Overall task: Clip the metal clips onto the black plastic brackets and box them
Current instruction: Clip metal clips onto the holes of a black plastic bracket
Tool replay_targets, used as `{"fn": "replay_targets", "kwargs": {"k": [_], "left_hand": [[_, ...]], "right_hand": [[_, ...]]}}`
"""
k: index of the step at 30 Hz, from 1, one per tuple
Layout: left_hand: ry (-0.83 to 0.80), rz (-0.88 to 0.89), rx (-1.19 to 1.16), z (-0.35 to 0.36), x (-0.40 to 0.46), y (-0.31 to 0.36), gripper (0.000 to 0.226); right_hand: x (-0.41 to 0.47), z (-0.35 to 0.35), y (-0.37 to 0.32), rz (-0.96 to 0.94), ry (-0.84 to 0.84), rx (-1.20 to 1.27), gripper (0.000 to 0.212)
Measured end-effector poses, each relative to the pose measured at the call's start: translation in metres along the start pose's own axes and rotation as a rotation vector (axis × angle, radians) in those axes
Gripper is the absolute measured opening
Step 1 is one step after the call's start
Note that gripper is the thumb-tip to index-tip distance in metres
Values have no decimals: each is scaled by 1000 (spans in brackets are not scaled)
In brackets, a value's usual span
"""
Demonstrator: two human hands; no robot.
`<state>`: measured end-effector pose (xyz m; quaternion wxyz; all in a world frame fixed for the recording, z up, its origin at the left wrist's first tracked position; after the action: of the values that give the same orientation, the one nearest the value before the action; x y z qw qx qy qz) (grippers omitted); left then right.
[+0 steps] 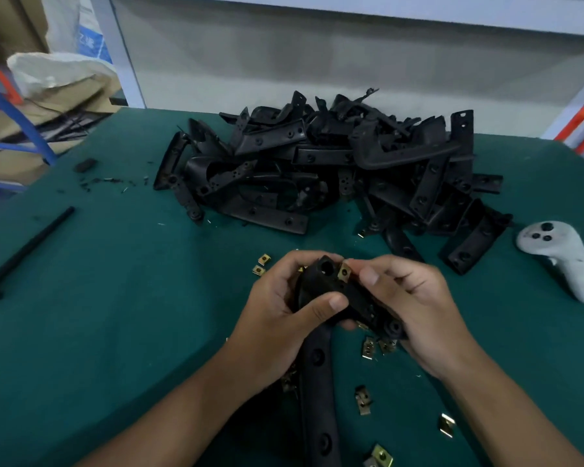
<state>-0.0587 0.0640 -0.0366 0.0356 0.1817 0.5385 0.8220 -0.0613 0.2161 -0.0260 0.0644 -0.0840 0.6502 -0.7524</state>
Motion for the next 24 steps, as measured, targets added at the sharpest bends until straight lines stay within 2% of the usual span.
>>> {"fn": "replay_targets", "kwargs": {"k": [5,8,10,12,13,14,16,18,20,24], "left_hand": [[-19,-21,20,-1,-1,2,23],[-44,-28,0,3,-2,0,22],[-52,-63,-19,5,-2,-4,19],[-65,-106,-37,3,0,-5,16],[-68,-126,-53,2,1,-5,16],[-70,-142,-77,-1,2,-4,16],[-57,-177,-140,-4,3,-4,19],[-33,-211,-185,-6,3,-5,29],[-43,-224,-210,-5,3,-4,33],[-64,-256,-251,-1,2,-3,45]], "right_hand": [[-4,1,-7,-94,-48,-103,27],[-3,-2,-3,-39,-96,-38,37],[3,-13,2,19,22,-86,47],[7,-27,1,-16,193,-293,42],[8,-30,-2,-74,229,-499,35],[8,-28,-2,-124,195,-749,30],[8,-20,10,-141,49,-1138,34],[7,-19,17,-153,32,-1218,31],[8,-19,15,-170,64,-1204,26],[8,-21,8,-169,149,-1159,30]]}}
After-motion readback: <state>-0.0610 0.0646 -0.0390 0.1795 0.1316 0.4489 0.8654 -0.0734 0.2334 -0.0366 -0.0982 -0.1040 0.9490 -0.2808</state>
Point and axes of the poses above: each hand's wrist, its own x-axis towards the middle knuckle, its own z-axis out of the palm, y = z × x, the point moved 6 cm from there along x, towards the middle knuckle, and after that the axes turned 3 degrees about z, right-handed, at the moved point
